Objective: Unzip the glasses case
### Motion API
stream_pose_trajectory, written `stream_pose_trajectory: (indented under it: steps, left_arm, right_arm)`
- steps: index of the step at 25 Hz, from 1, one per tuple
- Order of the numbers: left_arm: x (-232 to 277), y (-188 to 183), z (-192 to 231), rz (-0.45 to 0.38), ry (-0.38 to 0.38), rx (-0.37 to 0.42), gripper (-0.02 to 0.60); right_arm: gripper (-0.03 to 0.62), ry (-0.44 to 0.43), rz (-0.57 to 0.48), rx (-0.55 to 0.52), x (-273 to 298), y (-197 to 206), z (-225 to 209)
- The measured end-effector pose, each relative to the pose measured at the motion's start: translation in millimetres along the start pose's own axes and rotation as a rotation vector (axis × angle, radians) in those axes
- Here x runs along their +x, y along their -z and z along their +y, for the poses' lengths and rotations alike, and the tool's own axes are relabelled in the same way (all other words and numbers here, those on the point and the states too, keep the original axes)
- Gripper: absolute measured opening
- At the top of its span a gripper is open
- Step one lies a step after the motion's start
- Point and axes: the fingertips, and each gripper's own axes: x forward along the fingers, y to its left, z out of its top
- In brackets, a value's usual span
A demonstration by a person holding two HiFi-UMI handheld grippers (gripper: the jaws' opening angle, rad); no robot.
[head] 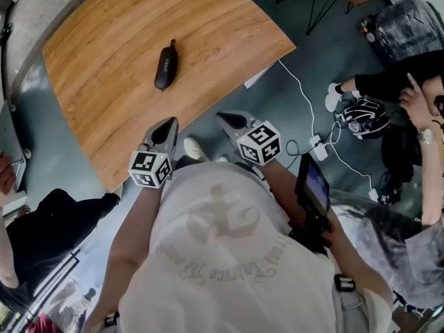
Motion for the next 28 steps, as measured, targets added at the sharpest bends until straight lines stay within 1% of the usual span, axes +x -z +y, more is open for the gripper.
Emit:
stream_pose_trajectory:
  steps: [4, 8, 14, 18, 21, 28]
  left_arm:
    - [13, -8, 24, -0.012, 0.014, -0.008, 0.005]
    - [16, -2, 49, 0.0, 0.026, -0.037, 0.005]
    - [15, -5, 83, 0.016, 0.025, -0.055, 0.005]
    - [17, -4, 87, 0.004, 0.015, -0.077, 0.005]
    - [25, -8, 92, 0.0, 0.003, -0.082, 0.005]
    - [42, -18, 96, 0.027, -0.049, -0.096, 0.005]
  right_arm:
    - [0.009, 0.01, 0.004, -0.015, 22, -12, -8]
    - [0.009, 0.021, 0.026, -0.014, 47, -15, -12]
    - [0.009, 0.037, 0.037, -0.006, 75, -31, -15]
    - [0.009, 0.029, 0.056, -0.004, 78, -30, -18]
    - [0.009, 0.024, 0.052, 0.0, 84, -39, -29]
    - [0.009, -0.045, 0.089, 0.011, 97, -47, -47]
